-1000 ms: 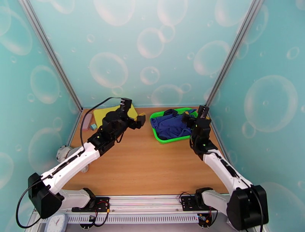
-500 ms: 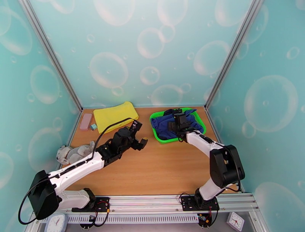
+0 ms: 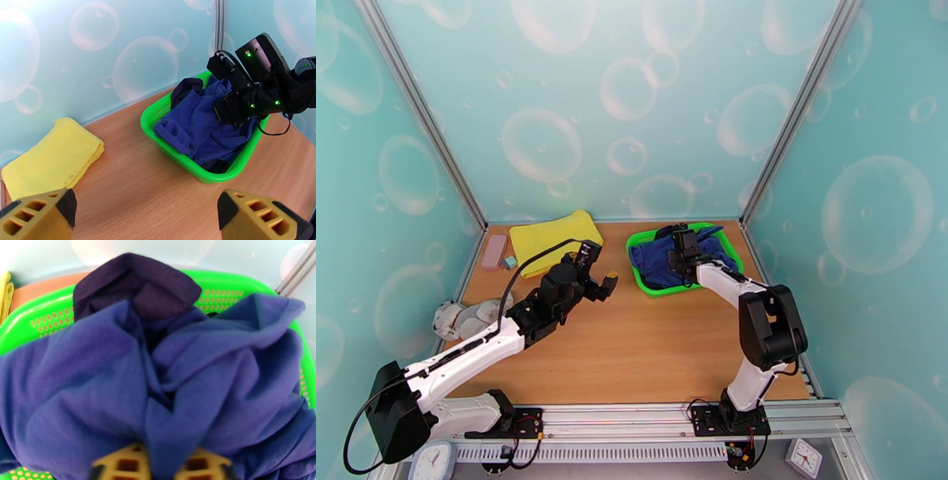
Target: Fold and stack the trousers
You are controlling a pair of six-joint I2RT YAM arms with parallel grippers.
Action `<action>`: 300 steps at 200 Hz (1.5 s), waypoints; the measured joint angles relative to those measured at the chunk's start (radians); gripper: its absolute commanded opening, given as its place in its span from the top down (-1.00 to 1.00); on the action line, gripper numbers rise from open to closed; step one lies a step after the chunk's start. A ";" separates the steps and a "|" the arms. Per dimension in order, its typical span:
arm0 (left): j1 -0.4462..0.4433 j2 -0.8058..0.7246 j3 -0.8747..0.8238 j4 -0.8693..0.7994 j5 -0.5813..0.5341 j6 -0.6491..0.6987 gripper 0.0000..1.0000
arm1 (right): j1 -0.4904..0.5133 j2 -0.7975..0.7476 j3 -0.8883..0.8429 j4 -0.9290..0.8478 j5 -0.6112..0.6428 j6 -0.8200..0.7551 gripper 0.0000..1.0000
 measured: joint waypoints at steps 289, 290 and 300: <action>0.310 -0.462 -0.216 0.192 0.593 0.188 -0.99 | 0.588 -0.528 0.007 0.187 -0.005 0.064 1.00; 0.311 -0.461 -0.216 0.191 0.597 0.190 -0.99 | 0.587 -0.529 0.003 0.187 -0.005 0.064 1.00; 0.317 -0.445 -0.216 0.164 0.653 0.219 -0.99 | 0.566 -0.529 -0.055 0.189 0.003 0.096 1.00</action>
